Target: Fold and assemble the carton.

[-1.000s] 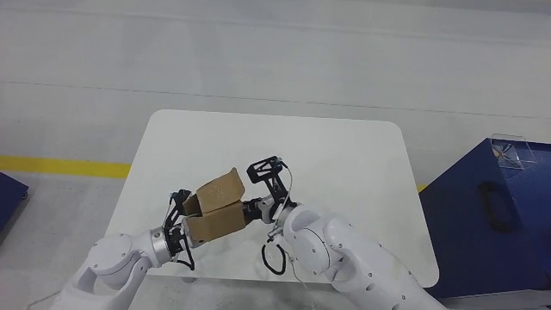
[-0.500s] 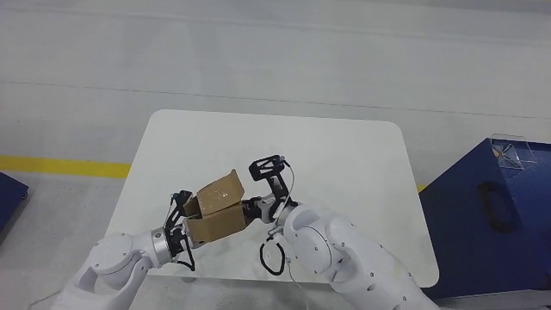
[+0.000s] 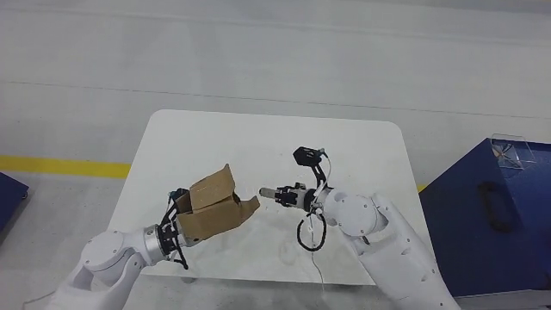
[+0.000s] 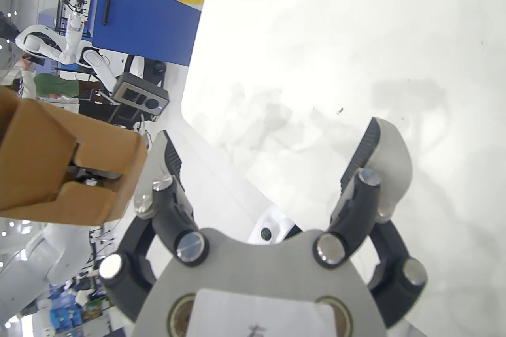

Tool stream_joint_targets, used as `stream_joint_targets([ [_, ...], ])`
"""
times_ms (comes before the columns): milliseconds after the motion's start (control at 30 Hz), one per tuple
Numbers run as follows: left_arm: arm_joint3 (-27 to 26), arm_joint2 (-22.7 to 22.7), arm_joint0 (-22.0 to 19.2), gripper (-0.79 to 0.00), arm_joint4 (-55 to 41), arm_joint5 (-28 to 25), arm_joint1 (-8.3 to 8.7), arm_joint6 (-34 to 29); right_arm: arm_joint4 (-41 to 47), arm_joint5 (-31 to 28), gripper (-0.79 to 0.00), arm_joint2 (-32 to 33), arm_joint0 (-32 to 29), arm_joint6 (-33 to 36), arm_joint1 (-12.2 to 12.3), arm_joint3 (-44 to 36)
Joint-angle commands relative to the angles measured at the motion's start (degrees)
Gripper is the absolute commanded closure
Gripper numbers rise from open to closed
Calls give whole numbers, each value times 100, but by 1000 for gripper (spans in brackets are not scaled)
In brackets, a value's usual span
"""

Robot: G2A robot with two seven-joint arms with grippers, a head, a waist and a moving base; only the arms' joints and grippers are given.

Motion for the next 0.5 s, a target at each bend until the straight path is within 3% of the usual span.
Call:
stream_joint_targets([
  [0,37,-21,-22,0,-12,16,2,-26,259,-129,-785,-126,11,275,-23,157],
  [233,121,-13,-95,0,-76,96,-4,-121,1589,-628,-785,-205,117,920,-92,375],
  [467,152,-4,-114,0,-43,129,-2,-195,1854,-714,-785,-63,181,787,-81,373],
])
